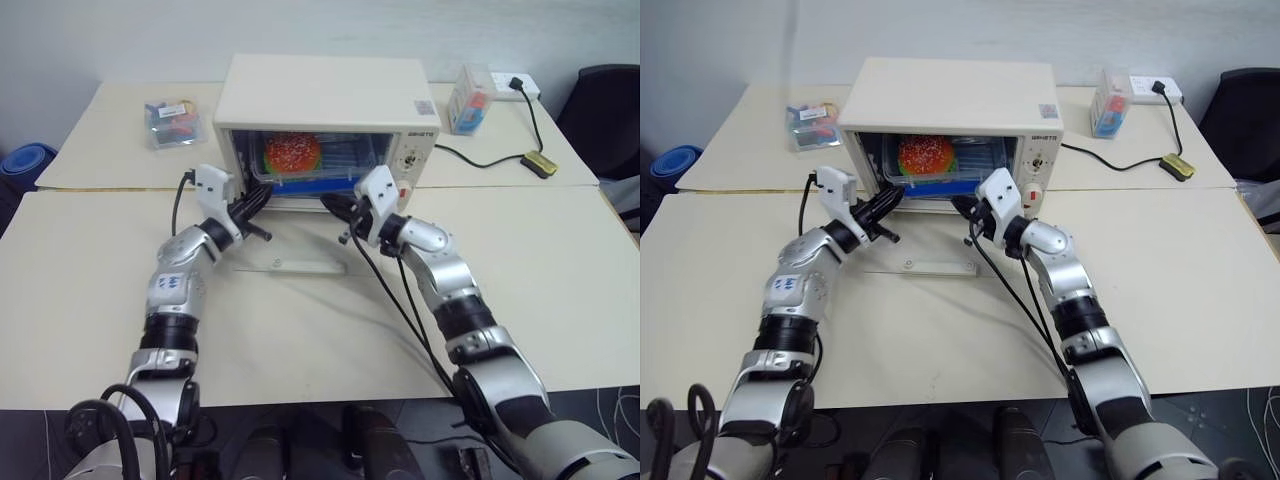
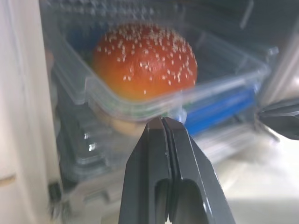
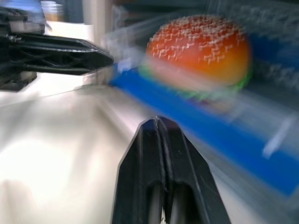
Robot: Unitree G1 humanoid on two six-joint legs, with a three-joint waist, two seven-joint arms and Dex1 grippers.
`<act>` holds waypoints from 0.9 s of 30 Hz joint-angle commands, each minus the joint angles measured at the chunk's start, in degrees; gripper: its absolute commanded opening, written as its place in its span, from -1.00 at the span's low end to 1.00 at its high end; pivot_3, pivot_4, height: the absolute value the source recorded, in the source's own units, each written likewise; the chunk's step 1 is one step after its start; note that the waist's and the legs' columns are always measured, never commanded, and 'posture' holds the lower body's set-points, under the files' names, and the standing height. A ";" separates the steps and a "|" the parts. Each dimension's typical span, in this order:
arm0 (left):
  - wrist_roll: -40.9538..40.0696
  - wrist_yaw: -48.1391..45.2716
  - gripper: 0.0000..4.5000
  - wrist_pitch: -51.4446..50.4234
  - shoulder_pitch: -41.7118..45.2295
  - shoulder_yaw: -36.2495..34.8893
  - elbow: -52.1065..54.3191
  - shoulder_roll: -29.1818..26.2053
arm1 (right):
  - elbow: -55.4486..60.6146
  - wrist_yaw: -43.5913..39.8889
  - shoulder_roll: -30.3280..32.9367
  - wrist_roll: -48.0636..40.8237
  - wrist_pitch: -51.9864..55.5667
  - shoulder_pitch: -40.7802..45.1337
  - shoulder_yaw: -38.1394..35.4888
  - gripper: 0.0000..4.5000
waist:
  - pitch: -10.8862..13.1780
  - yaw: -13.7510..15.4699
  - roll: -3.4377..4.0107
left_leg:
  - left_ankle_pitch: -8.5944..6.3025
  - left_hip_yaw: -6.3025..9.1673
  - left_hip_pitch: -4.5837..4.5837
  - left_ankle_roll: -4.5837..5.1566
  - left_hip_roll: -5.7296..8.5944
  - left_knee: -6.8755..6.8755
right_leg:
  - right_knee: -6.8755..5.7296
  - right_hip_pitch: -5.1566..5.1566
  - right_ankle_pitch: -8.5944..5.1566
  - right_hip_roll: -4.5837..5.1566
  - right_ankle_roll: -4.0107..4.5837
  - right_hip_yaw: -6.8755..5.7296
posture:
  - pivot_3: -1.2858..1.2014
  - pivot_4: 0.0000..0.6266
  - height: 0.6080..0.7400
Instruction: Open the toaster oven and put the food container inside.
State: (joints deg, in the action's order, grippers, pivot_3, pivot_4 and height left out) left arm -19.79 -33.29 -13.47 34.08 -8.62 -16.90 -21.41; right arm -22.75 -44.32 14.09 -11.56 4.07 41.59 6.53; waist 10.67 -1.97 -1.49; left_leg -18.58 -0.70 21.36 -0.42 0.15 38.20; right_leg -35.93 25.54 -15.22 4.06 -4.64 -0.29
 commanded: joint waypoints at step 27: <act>-30.06 -14.71 0.99 -12.38 -22.27 -23.06 27.47 -14.17 | 1.03 -17.28 5.40 -14.19 -18.82 -9.17 -11.09 -1.00 | 0.06 0.30 0.14 | -0.11 0.21 -0.15 0.21 -0.01 -0.01 | -0.07 -0.13 -0.08 0.14 0.16 -0.07 | 0.03 -0.52 1.00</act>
State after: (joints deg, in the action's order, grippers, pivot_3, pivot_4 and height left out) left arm -47.31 -52.81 -26.01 10.91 -28.12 8.67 -36.42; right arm -26.14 -64.55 20.35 -21.74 -16.78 30.91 -1.68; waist 10.73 -1.67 -1.35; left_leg -18.69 -0.48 21.20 -0.21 0.14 38.20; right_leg -35.99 25.40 -15.30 4.21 -4.48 -0.36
